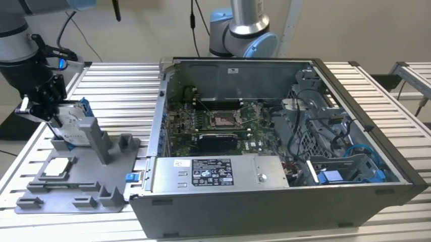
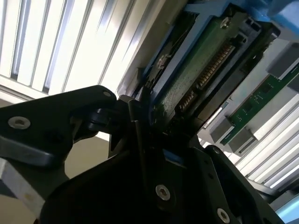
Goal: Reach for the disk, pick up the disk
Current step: 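Pick up the disk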
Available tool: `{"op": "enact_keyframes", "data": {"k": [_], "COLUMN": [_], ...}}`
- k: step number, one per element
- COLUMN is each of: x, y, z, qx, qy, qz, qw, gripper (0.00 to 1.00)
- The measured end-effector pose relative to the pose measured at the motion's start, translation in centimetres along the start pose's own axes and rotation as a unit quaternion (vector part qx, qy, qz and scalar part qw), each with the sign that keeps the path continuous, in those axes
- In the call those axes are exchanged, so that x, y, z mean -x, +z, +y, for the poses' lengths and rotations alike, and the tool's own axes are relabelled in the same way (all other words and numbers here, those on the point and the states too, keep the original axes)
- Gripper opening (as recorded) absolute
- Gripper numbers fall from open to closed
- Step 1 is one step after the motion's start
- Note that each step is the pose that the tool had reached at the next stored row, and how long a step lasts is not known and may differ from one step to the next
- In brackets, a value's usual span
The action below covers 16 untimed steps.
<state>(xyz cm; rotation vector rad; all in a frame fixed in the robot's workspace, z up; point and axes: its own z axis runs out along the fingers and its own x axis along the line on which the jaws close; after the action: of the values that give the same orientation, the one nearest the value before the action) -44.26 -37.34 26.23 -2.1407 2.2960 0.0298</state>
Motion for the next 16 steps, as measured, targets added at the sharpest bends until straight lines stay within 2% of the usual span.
{"op": "enact_keyframes", "data": {"k": [2,3,13,16], "x": [0.01,0.00,0.00,-0.01], "y": [0.02,0.02,0.00,0.00], "z": [-0.01,0.00,0.00,0.00], "qx": [-0.0003,-0.0003,-0.0001,-0.0004], "qy": [0.000,0.000,0.000,0.000], "qz": [0.0036,0.0042,0.0035,0.0070], "qw": [1.0000,1.0000,1.0000,1.0000], "gripper": [0.00,0.00,0.00,0.00]}}
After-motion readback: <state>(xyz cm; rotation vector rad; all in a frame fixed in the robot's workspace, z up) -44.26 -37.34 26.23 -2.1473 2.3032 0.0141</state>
